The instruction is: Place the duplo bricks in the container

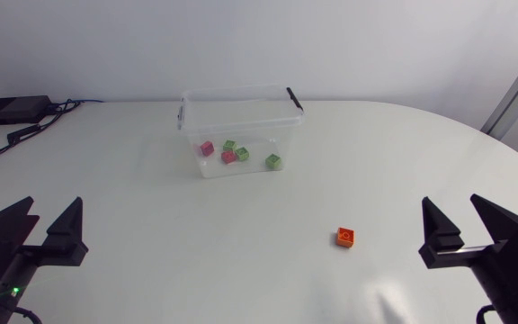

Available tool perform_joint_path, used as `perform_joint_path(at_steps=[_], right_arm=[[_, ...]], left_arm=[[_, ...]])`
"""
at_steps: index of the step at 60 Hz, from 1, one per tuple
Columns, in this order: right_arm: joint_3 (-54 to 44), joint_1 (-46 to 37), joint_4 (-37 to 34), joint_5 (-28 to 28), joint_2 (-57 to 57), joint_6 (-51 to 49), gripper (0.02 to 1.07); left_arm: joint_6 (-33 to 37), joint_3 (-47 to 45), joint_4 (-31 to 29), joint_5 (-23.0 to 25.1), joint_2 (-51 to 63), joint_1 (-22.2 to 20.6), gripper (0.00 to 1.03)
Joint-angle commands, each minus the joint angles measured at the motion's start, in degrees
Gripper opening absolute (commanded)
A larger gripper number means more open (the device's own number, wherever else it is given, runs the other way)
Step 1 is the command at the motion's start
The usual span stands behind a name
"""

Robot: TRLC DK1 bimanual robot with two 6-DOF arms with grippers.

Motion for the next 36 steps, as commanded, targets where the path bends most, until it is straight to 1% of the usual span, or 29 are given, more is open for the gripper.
perform_joint_path(at_steps=[1, 25, 30, 36], right_arm=[[-1.1, -0.6, -0.2, 0.1, -0.6, 0.2, 1.03], [-0.5, -3.4, -0.7, 0.1, -0.3, -2.4, 1.03], [2.8, -3.2, -2.4, 0.1, 1.9, -2.8, 1.03], [10.6, -2.8, -5.6, 0.1, 9.5, -1.3, 1.03]], left_arm=[[0.6, -1.1, 0.4, 0.3, -0.6, 0.5, 0.99], [0.6, -1.1, 0.4, 0.3, -0.6, 0.4, 0.99], [0.6, -1.1, 0.4, 0.3, -0.6, 0.4, 0.99], [0.6, -1.1, 0.4, 0.3, -0.6, 0.4, 0.99]])
